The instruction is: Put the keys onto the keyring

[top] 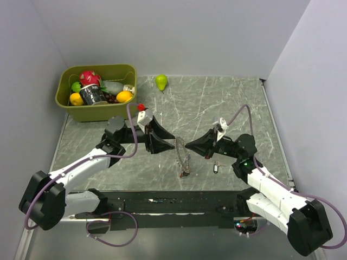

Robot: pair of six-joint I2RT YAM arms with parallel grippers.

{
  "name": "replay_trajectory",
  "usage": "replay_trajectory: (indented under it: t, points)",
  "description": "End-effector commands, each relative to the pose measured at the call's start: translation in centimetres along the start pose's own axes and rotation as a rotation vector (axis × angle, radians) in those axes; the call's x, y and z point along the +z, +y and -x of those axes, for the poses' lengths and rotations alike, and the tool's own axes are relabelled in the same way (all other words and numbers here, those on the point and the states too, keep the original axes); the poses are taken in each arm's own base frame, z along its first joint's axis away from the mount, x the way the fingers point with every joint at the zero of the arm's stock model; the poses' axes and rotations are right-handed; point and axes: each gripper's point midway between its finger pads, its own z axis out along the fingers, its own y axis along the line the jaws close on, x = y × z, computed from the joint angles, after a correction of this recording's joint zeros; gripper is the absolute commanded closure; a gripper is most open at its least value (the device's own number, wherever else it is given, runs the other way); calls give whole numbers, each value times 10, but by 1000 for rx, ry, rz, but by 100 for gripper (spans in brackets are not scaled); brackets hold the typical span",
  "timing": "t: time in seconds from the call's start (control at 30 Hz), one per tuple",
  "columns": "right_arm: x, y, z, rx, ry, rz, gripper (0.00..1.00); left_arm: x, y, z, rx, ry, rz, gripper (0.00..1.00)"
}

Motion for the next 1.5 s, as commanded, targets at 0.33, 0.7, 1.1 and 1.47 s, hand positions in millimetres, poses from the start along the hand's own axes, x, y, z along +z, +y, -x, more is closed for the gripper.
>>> replay_trajectory:
  t: [0.33,0.7,1.1,1.47]
  points:
    - [-1,30,66,-168,-272,103,100,13,-32,25,55,-80,-199,48]
    - [-1,28,65,-141,-276,99,100,30,-26,29,30,-88,-204,54]
    - [1,19,55,-120,-259,60,100,45,-28,36,43,-82,-213,66]
    - [0,17,52,-118,-246,39,100,54,-16,24,58,6,-148,99]
